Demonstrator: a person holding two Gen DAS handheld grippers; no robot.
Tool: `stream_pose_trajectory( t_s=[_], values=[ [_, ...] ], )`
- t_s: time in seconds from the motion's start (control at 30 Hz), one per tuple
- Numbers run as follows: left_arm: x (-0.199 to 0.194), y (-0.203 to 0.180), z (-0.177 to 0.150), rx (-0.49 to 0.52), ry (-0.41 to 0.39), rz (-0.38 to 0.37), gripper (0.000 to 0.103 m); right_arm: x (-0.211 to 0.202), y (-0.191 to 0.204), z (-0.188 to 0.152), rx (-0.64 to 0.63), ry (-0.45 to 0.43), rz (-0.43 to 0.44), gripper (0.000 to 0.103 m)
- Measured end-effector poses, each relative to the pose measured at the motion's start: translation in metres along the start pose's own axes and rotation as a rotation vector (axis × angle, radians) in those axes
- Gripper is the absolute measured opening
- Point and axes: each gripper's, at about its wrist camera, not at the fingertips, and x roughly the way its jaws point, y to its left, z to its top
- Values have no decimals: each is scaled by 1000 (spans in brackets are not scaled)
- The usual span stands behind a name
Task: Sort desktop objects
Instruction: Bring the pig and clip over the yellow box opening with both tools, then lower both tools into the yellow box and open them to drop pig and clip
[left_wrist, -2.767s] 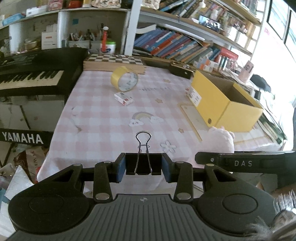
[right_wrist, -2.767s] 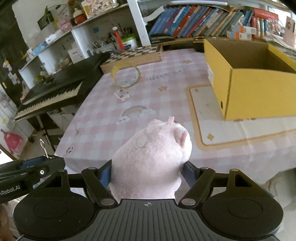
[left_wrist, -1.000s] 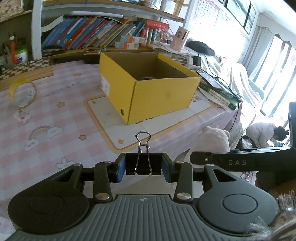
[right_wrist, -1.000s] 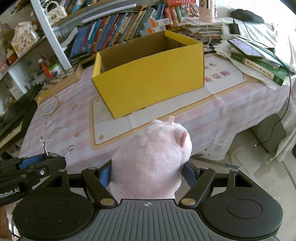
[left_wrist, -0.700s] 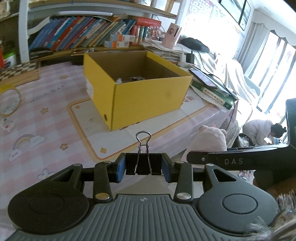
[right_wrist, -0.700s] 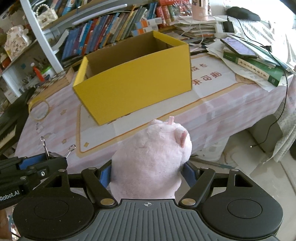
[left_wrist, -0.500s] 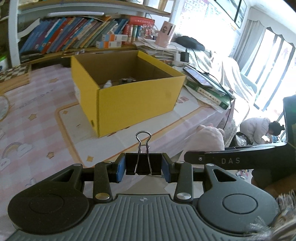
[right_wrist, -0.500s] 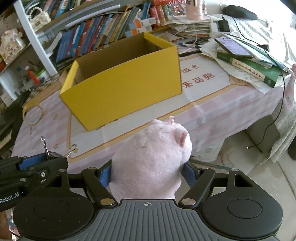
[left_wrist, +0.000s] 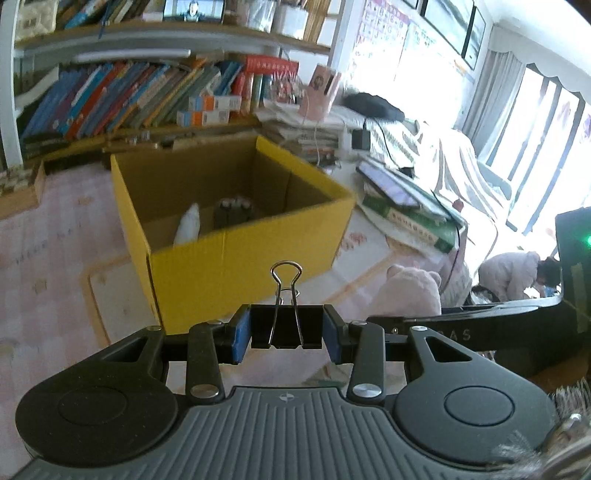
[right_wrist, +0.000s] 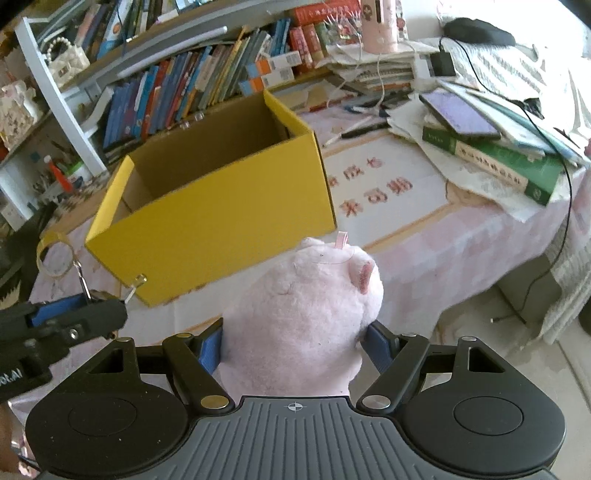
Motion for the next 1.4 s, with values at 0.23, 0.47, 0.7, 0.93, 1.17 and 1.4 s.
stream_pose_trajectory(
  t_s=[0.23, 0.47, 0.7, 0.93, 1.17, 1.4],
  values=[
    [-1, -2, 35, 21, -92, 42, 37, -4, -1, 37, -46, -80, 44, 77],
    [14, 5, 70, 58, -148, 99, 37, -1, 2, 80, -123, -165, 79, 77],
    [60, 20, 90, 102, -92, 167, 37, 15, 3, 115, -186, -213, 115, 77],
    [111, 37, 86, 103, 56, 206, 37, 36, 19, 142, -244, -212, 162, 75],
    [129, 41, 84, 94, 104, 206, 37, 73, 48, 157, -347, -131, 226, 74],
    [128, 48, 85, 36, 124, 180, 39, 128, 70, 159, -415, 67, 252, 75]
  ],
)
